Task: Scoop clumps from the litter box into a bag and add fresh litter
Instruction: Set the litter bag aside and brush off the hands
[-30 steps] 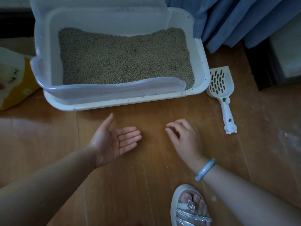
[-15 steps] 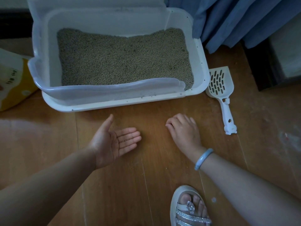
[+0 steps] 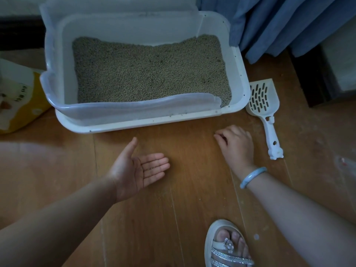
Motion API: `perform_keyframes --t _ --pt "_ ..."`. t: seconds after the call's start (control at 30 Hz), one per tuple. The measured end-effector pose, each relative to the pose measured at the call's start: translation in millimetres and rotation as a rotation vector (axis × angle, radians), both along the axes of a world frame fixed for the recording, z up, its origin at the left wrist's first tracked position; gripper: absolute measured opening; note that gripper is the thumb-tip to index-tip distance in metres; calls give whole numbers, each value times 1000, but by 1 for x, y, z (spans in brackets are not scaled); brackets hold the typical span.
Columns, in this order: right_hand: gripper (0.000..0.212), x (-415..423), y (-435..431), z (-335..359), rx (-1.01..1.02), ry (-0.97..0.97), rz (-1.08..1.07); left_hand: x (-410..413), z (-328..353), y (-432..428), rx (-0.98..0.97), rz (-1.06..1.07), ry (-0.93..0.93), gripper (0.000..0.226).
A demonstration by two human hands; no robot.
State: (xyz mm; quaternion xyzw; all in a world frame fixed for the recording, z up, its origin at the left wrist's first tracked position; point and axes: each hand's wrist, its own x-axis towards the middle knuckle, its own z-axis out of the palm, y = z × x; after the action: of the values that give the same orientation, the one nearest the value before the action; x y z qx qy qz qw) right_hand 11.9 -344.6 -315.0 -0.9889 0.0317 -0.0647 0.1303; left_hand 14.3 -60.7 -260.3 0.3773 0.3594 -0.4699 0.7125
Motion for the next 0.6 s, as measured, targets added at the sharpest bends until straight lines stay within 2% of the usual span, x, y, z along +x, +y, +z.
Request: perform_keyframes --t 0.17,0.23,0.33,0.5,0.6 --pt "8 3 3 -1 -87 55 39 0 -1 4 6 7 3 80" --pt "16 3 7 3 -40 89 10 0 -2 6 11 7 8 80" --pt "36 -1 31 19 138 124 21 -5 -2 10 10 14 26 81" --pt "23 -30 119 59 321 57 403 -13 -1 17 14 -2 29 82" --pt "20 -42 153 64 356 95 572 -15 6 21 -4 -12 27 79"
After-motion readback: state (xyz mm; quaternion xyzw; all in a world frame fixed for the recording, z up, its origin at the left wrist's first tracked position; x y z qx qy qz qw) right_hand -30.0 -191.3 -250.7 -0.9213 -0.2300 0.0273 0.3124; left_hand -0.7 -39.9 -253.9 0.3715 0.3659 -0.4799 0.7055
